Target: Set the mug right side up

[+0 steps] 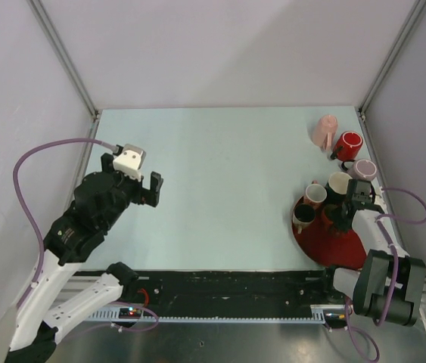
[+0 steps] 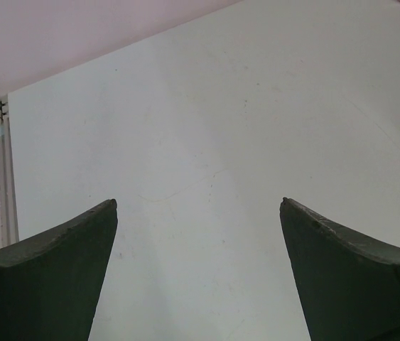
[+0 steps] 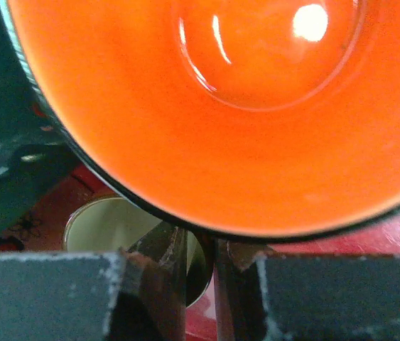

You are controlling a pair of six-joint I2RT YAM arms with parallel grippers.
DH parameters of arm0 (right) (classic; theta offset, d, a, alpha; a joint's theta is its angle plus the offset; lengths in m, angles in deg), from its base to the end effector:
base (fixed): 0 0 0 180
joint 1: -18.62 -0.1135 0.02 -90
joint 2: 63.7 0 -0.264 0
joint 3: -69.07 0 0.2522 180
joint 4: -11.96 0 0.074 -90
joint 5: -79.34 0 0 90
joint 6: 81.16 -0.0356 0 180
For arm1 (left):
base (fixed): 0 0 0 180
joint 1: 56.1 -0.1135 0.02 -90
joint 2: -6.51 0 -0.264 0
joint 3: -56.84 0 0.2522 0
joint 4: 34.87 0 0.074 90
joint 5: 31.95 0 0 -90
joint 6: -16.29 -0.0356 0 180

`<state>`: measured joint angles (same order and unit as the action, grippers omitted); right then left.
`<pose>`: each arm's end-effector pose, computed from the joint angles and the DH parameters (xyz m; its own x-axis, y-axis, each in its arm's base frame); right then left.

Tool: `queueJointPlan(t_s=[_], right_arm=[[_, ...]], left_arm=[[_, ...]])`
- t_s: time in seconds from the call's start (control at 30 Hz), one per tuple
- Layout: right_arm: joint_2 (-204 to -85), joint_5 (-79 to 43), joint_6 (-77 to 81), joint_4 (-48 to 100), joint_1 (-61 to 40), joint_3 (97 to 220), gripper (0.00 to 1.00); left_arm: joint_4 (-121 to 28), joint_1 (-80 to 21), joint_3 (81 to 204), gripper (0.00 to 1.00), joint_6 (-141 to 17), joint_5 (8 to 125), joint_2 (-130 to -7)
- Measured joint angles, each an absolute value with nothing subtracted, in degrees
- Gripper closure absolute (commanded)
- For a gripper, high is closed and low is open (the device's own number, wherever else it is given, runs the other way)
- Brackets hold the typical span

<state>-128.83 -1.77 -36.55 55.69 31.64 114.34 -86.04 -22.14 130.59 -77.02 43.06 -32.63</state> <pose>0.1885 -0.0492 0.1696 -0.4067 0.8159 -0.4109 0.8246 0.5215 0.2194 0.1102 -0.0631 0.3925 -0.2167 0.2132 -0.9527 0.3471 0.9289 0.1289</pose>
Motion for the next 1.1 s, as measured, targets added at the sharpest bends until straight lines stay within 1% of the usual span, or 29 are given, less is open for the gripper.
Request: queueJointPlan(t_s=[0.13,0.37,0.5,0.8,0.83,0.9,0.97,1.03,1.1], right_arm=[[-130.6,-2.3,-36.9,52.0,31.6,114.4,0.7],[-129.6,-2.0,-36.6,53.0,31.6,114.5,0.49],[-126.2,-0.7,-35.5,56.0,31.8,115.5,0.46],[-119.4,1.5,-30.9,62.4,31.9,122.1,0.44],[-118.4,1.6,-29.7,62.9,31.6,123.4,0.41],[-116.0,1.7,-24.5,63.1,30.0,128.2,0.37],[-115.7,0.7,-19.3,62.4,28.4,131.4,0.36],[-117.7,-1.9,-13.0,60.6,26.8,136.0,0.35],[-122.6,-4.7,-7.0,59.0,25.5,142.0,0.33]], left_arm=[[-85.7,-22.1,131.6,0.0,-77.8,42.3,-33.6],[-84.6,-22.1,132.1,0.0,-78.6,41.7,-34.0],[-83.9,-22.2,132.1,0.0,-78.8,41.7,-34.2],[-83.4,-22.2,132.1,0.0,-78.9,41.7,-34.6],[-83.4,-22.2,132.1,0.0,-78.9,41.7,-34.6],[-83.1,-23.0,131.7,0.0,-78.7,42.3,-34.5],[-82.3,-24.6,130.3,0.0,-78.4,44.6,-34.1],[-82.1,-27.1,128.1,0.0,-77.8,47.6,-33.8],[-82.1,-29.4,125.8,0.0,-76.7,50.8,-33.9]])
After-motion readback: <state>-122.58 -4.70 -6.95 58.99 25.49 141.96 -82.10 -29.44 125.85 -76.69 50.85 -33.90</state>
